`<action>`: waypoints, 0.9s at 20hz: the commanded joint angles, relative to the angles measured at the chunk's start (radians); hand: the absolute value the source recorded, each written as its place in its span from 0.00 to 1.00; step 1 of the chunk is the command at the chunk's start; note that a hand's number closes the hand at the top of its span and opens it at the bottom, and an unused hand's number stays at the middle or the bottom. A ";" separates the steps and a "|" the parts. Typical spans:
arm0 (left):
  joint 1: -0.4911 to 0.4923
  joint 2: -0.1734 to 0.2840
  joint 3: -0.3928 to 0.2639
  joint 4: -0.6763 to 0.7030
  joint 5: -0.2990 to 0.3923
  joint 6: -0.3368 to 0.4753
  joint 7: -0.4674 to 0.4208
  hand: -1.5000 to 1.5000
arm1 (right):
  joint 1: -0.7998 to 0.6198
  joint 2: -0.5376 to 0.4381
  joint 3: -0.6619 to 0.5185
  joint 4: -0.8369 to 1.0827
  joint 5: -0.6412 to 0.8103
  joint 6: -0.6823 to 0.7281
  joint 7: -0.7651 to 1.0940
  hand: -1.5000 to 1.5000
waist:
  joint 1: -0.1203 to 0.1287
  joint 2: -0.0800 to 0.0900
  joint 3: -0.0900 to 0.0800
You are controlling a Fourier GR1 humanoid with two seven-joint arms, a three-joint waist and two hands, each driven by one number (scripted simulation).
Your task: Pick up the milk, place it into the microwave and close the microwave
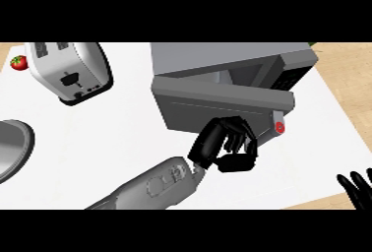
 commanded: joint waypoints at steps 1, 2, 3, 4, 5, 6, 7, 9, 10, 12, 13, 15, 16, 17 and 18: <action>-0.087 -0.003 0.036 0.070 0.075 0.014 -0.019 1.00 | 0.006 -0.025 -0.014 -0.031 -0.045 -0.014 0.050 0.00 | -0.013 0.007 0.000; -0.107 -0.003 0.040 0.075 0.102 0.007 -0.018 1.00 | -0.010 -0.018 -0.005 -0.033 -0.036 -0.018 0.047 0.00 | -0.013 0.008 0.001; -0.122 -0.003 0.062 0.107 0.112 -0.003 -0.034 1.00 | 0.004 -0.019 -0.009 -0.047 -0.036 -0.028 0.056 0.00 | -0.019 0.010 0.000; -0.131 -0.003 0.061 0.108 0.128 0.011 -0.036 1.00 | -0.001 -0.031 -0.008 -0.070 -0.040 -0.029 0.071 0.00 | -0.026 0.010 0.000; -0.133 -0.003 0.068 0.127 0.146 0.009 -0.040 1.00 | -0.001 -0.027 -0.012 -0.074 -0.053 -0.030 0.067 0.00 | -0.037 0.014 0.000; -0.160 -0.003 0.075 0.141 0.161 -0.009 -0.041 1.00 | -0.016 -0.029 -0.015 -0.081 -0.056 -0.042 0.078 0.00 | -0.030 0.017 0.000; -0.172 -0.003 0.096 0.158 0.177 -0.004 -0.057 1.00 | -0.017 -0.028 -0.012 -0.068 -0.067 -0.032 0.072 0.00 | -0.027 0.017 0.001; -0.183 -0.003 0.103 0.188 0.203 -0.011 -0.081 1.00 | -0.024 -0.035 -0.020 -0.082 -0.061 -0.046 0.086 0.00 | -0.033 0.021 0.001; -0.194 -0.003 0.107 0.198 0.218 -0.009 -0.081 1.00 | -0.021 -0.045 -0.024 -0.089 -0.073 -0.044 0.097 0.00 | -0.042 0.022 0.001; -0.212 -0.003 0.126 0.221 0.250 -0.019 -0.097 1.00 | -0.036 -0.049 -0.039 -0.090 -0.098 -0.051 0.101 0.00 | -0.043 0.026 0.001; -0.192 -0.003 0.114 0.236 0.258 -0.028 -0.123 1.00 | -0.021 -0.041 -0.032 -0.100 -0.078 -0.056 0.100 0.00 | -0.048 0.024 0.001; -0.222 -0.003 0.132 0.232 0.301 -0.046 -0.108 1.00 | -0.052 -0.050 -0.046 -0.082 -0.095 -0.062 0.107 0.00 | -0.035 0.027 0.002; -0.213 -0.003 0.123 0.238 0.301 -0.030 -0.130 1.00 | -0.031 -0.049 -0.039 -0.094 -0.098 -0.048 0.102 0.00 | -0.060 0.025 0.003; -0.231 -0.003 0.135 0.250 0.313 -0.044 -0.120 1.00 | -0.039 -0.055 -0.051 -0.094 -0.100 -0.057 0.108 0.00 | -0.055 0.027 0.002; -0.211 -0.003 0.142 0.247 0.328 -0.051 -0.147 1.00 | -0.030 -0.061 -0.045 -0.108 -0.107 -0.053 0.119 0.00 | -0.057 0.029 0.001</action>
